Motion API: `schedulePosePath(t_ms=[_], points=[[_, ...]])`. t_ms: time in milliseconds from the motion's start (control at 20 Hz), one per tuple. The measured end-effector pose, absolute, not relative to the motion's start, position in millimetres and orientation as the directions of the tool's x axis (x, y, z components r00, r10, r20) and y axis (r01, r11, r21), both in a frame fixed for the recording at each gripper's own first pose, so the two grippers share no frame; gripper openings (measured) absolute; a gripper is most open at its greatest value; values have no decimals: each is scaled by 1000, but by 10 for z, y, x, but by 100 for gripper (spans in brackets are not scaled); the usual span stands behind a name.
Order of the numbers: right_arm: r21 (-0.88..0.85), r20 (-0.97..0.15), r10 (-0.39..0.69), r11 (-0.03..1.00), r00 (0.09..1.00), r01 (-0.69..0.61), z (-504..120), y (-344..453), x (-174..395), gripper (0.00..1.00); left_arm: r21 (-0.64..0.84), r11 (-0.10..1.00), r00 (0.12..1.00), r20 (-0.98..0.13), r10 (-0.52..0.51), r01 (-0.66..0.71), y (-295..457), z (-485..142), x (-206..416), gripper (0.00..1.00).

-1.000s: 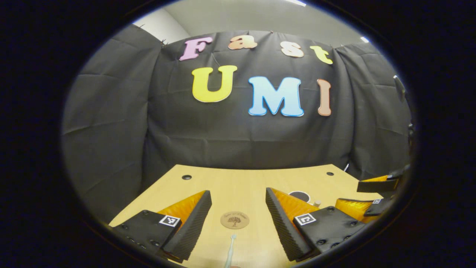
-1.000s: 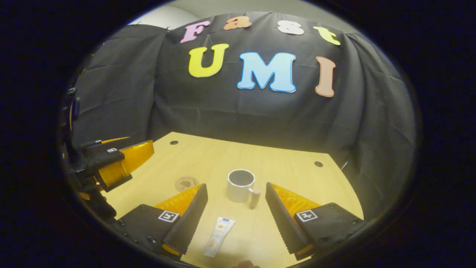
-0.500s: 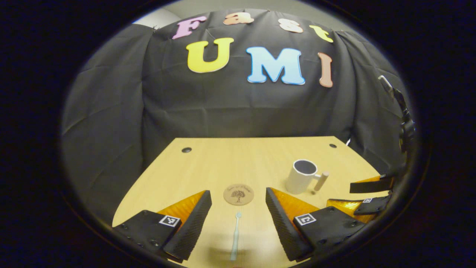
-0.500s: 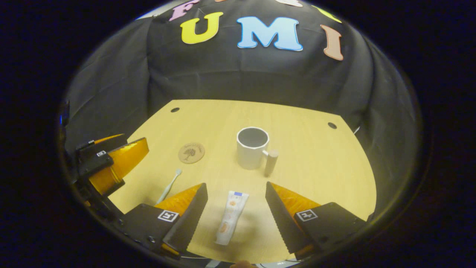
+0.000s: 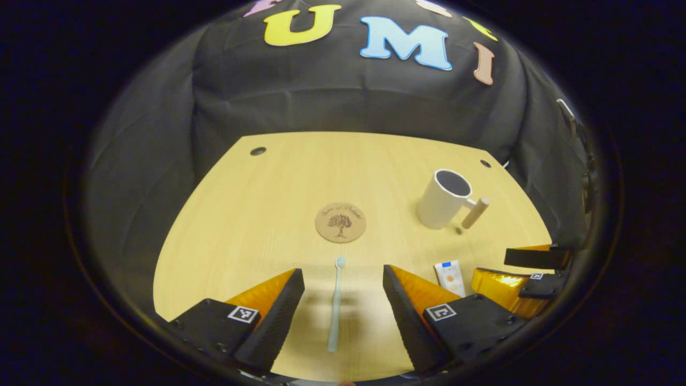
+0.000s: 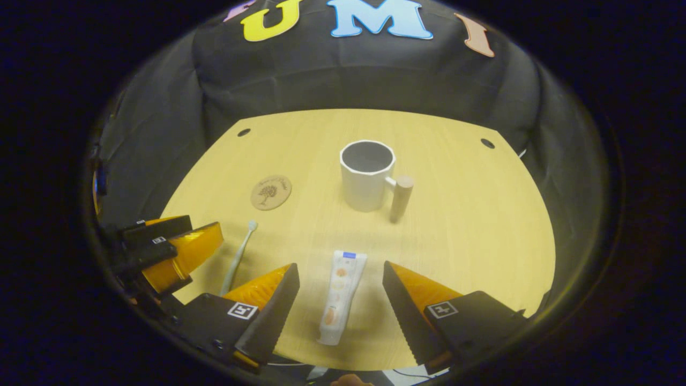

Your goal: Put the toothbrush and toothpaste on the desktop into the cup, then pick up the cup and place it on the coaster on the desktop.

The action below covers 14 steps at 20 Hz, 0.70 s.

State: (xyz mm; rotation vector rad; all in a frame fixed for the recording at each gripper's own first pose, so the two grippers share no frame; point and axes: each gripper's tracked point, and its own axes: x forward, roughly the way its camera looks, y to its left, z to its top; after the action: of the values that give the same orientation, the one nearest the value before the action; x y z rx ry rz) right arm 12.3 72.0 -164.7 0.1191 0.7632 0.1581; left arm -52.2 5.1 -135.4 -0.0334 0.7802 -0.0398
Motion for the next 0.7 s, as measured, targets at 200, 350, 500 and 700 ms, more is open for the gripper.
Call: schedulePosePath(t_ms=[200,350,500,700], points=[[193,-721,202,977,663,-88,-1785,778,123,99,-66,998,613,-788,-63,18,50,-1650,-564,98],[206,-754,210,975,623,-79,-1911,826,119,99,-74,997,541,-838,-67,9,90,-1833,-601,100],[218,-785,224,973,577,-80,-1989,894,96,99,-71,997,464,-883,-67,8,85,-2016,-638,98],[200,-828,211,977,519,-79,-2117,925,103,99,-58,998,381,-923,-60,17,127,-2165,-683,98]])
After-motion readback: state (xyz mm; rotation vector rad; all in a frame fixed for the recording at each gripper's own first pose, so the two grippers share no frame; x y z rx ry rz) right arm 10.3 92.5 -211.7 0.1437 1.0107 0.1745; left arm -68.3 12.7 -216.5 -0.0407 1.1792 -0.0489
